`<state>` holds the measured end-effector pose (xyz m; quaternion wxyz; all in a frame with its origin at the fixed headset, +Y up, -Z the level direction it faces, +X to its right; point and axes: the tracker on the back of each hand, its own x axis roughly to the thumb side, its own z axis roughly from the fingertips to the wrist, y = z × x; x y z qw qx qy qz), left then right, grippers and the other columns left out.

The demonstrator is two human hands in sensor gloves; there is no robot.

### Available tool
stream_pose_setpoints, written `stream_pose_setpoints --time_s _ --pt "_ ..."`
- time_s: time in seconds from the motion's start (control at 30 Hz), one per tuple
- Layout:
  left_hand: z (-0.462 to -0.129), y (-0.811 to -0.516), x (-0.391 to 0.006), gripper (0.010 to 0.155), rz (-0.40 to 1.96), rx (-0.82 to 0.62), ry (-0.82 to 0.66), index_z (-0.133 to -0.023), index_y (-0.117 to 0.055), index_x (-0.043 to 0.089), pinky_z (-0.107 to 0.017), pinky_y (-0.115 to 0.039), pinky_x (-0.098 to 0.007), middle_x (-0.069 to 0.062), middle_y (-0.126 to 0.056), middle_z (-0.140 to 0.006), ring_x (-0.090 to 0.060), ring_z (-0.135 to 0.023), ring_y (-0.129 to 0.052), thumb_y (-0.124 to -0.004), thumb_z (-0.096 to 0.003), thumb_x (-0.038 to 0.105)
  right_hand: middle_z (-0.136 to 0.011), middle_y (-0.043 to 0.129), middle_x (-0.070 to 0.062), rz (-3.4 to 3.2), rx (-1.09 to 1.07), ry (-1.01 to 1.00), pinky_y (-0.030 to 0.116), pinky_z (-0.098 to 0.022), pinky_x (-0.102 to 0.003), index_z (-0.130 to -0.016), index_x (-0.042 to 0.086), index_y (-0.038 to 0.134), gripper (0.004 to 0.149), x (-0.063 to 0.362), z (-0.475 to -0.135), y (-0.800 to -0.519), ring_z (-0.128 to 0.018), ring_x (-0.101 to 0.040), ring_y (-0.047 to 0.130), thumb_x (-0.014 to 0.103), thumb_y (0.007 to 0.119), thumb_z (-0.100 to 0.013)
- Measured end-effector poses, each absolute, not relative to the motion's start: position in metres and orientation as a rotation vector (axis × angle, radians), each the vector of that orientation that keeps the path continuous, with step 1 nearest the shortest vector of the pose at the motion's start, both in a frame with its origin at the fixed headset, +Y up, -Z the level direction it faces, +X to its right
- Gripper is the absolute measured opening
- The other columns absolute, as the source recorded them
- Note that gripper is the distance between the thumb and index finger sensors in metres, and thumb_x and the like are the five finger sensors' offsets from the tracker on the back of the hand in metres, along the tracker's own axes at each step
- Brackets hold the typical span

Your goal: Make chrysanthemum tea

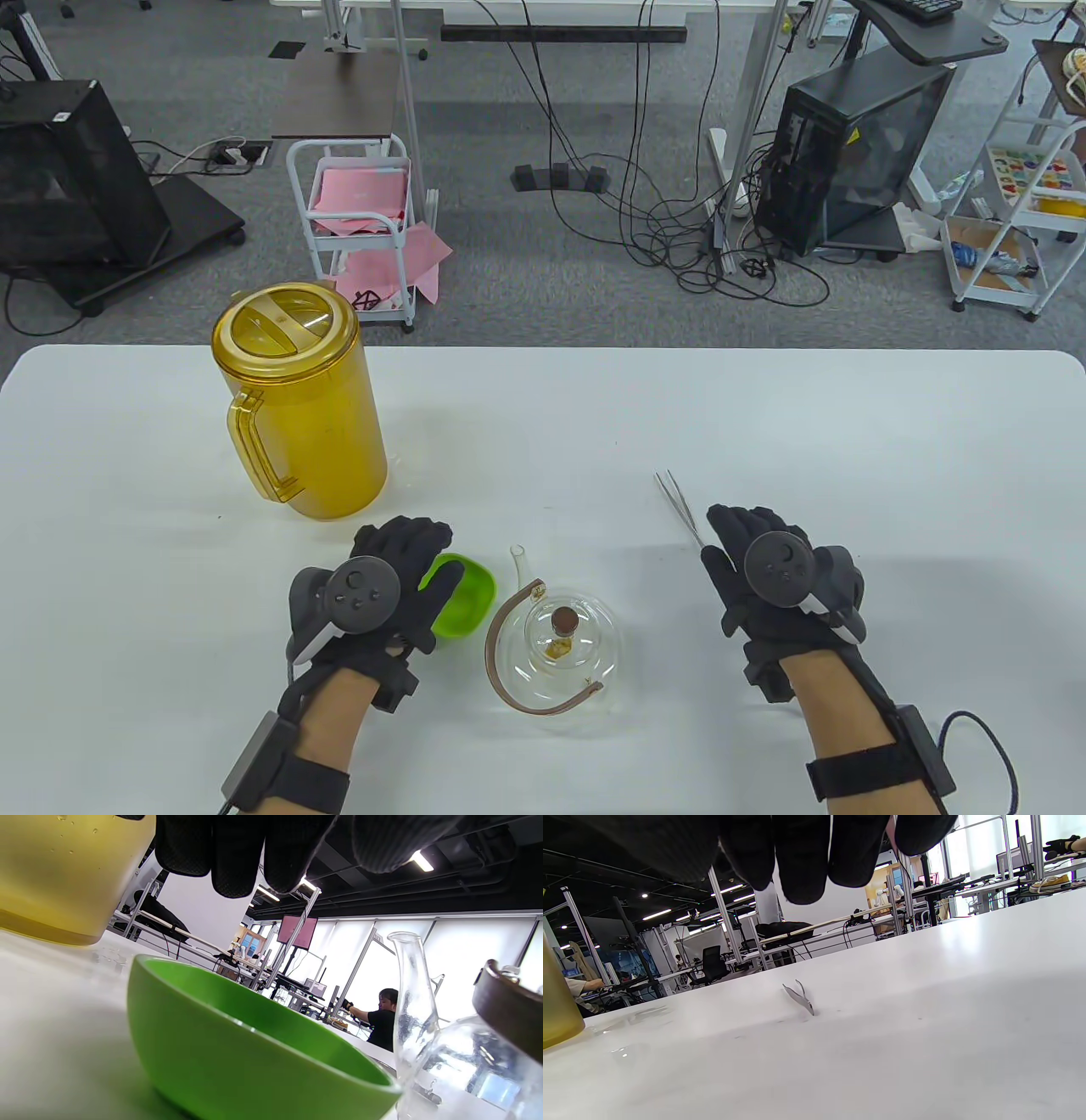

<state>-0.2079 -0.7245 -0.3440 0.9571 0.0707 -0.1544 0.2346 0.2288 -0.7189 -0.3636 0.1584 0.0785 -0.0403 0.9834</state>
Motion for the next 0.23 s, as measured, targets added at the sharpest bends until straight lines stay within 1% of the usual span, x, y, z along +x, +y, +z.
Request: stream_pose_setpoints --time_s 0.23 --pt "-0.3424 -0.7266 -0.2087 0.063 0.471 0.135 -0.309 -0.108 -0.068 0.023 -0.077 -0.038 -0.068 -0.014 -0.074 -0.115 -0.047 -0.107 -0.062 -0.070 -0.0566 0.059 -0.113 0.066 -0.007 2.789 0.233 -0.170 0.049 -0.073 -0.068 -0.112 0.026 0.063 0.059 0.2291 -0.3588 -0.7103 -0.109 -0.043 0.062 0.050 0.068 -0.058"
